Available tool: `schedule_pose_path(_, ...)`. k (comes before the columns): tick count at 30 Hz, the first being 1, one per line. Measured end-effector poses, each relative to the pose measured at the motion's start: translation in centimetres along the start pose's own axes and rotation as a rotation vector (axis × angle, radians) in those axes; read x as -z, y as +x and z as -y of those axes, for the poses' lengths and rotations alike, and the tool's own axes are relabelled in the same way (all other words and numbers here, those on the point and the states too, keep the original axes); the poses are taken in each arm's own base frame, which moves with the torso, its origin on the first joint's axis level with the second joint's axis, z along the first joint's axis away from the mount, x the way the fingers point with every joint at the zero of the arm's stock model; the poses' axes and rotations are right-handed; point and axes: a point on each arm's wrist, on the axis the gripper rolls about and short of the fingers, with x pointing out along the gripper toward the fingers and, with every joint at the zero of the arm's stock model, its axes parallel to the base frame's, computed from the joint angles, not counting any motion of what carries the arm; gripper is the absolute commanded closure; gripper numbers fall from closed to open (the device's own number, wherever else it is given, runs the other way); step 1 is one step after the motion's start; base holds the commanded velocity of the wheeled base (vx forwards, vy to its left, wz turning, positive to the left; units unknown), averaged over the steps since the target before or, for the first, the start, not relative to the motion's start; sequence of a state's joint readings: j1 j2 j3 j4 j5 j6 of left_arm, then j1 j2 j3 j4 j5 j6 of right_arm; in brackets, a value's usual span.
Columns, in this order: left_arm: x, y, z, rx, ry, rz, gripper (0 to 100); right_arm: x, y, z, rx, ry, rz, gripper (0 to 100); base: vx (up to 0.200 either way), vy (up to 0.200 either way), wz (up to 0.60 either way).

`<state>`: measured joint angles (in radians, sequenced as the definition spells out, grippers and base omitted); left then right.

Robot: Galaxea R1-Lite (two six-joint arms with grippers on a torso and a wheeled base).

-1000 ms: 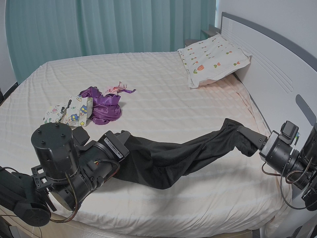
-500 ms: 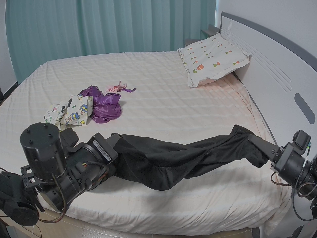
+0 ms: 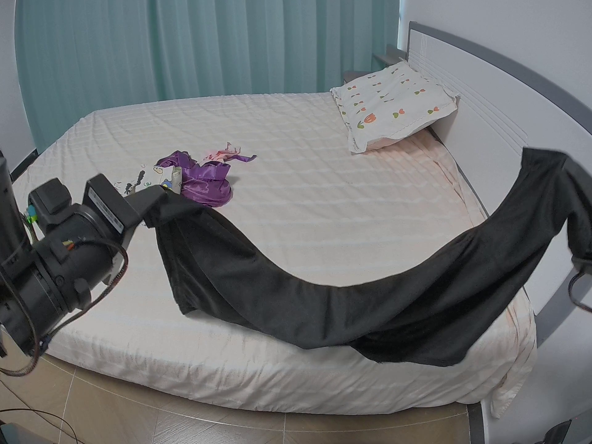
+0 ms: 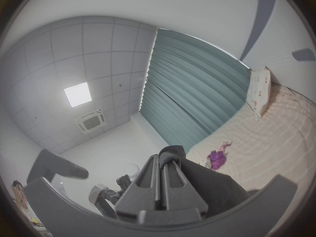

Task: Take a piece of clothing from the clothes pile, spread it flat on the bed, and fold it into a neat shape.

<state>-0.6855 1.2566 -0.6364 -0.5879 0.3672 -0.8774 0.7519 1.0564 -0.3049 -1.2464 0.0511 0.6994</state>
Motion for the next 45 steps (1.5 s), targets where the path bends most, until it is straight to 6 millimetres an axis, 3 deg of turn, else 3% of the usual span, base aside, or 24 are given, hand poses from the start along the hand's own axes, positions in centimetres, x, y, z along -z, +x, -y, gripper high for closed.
schedule_pose_path(6,-1.6,-0.8,0.7,-0.017,-0.006,0.018,100,-3.3,2.3,-2.3,-0.051,-0.018,0.066,100,0.000,0.000,0.00)
schedule_pose_path(11,-2.1,-0.9,0.7,-0.034,-0.020,0.023,100,-6.0,5.0,-2.2,-0.047,-0.047,0.102,100,0.000,0.000,0.00)
schedule_pose_path(16,-2.0,-0.4,0.6,-0.070,-0.044,0.005,100,-7.6,9.2,0.9,0.027,-0.080,0.109,100,0.120,0.000,0.00)
schedule_pose_path(22,-1.7,1.0,0.6,-0.120,-0.059,-0.019,100,-8.5,14.3,6.7,0.121,-0.093,0.101,100,0.200,0.000,0.00)
schedule_pose_path(27,-1.8,2.0,0.8,-0.164,-0.061,-0.036,100,-9.1,16.9,10.5,0.162,-0.107,0.114,100,0.200,0.000,0.00)
schedule_pose_path(34,-2.7,3.5,0.7,-0.154,-0.079,-0.076,100,-8.6,18.4,14.4,0.218,-0.103,0.101,100,0.200,0.000,0.00)
schedule_pose_path(40,-3.0,6.2,-1.5,-0.222,-0.105,-0.098,100,-7.3,18.3,17.1,0.273,-0.089,0.076,100,0.200,0.000,0.00)
schedule_pose_path(45,-2.2,8.9,-3.4,-0.276,-0.115,-0.135,100,-6.0,18.2,19.8,0.330,-0.075,0.060,100,0.000,0.000,0.00)
